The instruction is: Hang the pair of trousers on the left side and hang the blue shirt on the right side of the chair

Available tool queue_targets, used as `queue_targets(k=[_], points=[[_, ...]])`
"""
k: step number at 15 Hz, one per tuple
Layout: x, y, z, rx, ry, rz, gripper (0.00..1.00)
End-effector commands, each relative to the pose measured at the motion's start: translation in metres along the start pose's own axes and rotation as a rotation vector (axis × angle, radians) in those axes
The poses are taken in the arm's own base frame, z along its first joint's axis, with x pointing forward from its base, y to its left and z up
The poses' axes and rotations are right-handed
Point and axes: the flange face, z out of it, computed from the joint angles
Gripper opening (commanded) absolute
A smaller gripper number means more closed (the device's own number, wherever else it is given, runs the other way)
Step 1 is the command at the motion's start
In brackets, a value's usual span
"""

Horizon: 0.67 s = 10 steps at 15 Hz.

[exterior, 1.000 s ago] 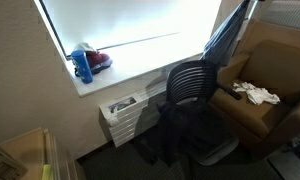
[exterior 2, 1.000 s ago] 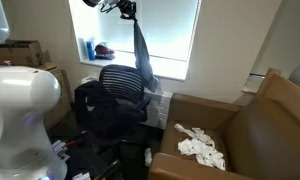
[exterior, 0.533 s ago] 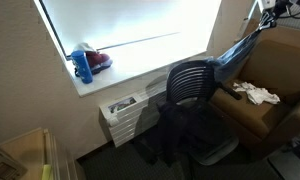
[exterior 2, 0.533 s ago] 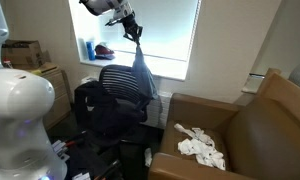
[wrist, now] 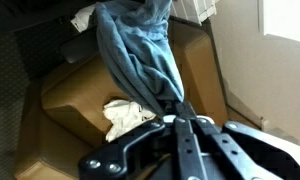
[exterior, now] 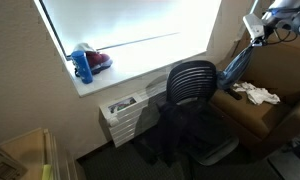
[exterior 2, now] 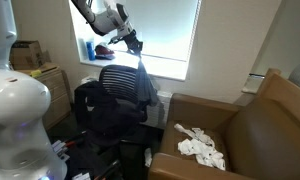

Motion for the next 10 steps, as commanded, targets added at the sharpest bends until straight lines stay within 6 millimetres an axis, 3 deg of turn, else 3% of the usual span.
queue_targets(k=[1,4,7,10], points=[[-0.031,0.015,0.032,0.081,-0.003,-0.100,0.00],[-0.037,0.026,0.074,0.048,0.002,-0.090,0.00],[-0.034,0.035,0.117,-0.040,-0.114,-0.078,0.00],[-0.052,0.056,0.142,-0.042,-0.250,-0.179,0.00]])
